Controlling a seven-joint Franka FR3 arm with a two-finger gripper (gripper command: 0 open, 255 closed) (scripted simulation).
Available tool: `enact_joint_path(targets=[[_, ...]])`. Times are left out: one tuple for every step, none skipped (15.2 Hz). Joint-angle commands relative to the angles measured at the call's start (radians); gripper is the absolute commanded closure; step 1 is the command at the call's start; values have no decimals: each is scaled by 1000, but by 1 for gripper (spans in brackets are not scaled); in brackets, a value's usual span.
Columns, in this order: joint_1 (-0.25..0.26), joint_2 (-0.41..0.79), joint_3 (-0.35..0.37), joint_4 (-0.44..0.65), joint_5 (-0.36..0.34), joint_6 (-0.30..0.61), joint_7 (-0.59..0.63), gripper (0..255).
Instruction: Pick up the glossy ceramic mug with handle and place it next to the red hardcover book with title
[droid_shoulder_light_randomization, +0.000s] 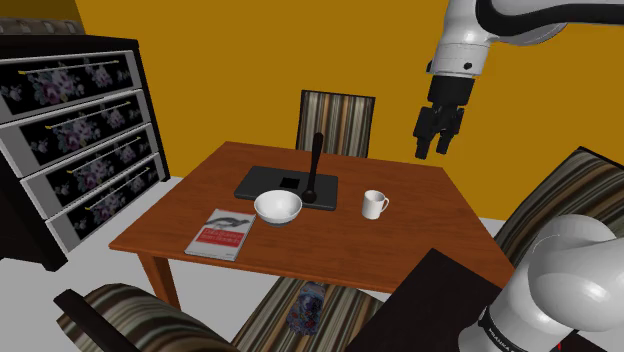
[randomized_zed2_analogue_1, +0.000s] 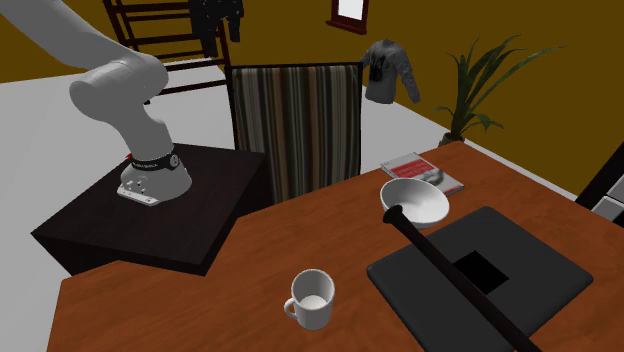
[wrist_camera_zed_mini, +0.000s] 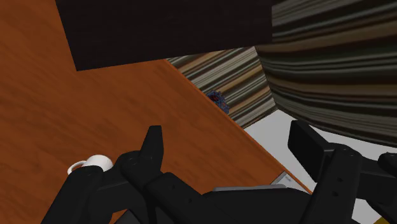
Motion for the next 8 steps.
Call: enact_joint_path(targets=[[0,0,0,0,0,0,0,0],[-5,12,-5,-19,-8,34,-6,0],[-9,26,-10,-37,-16,69,-12,0],[-14,41,-15,-54,-23,104,-17,0],[-19,58,-21,-70,-31,139,-22,0],[-24,76,-26,-84,-38,174,-28,0],[-29,95,-32,-97,-45,210,-33,0],[-33,116,-38,-109,-52,245,-38,0]])
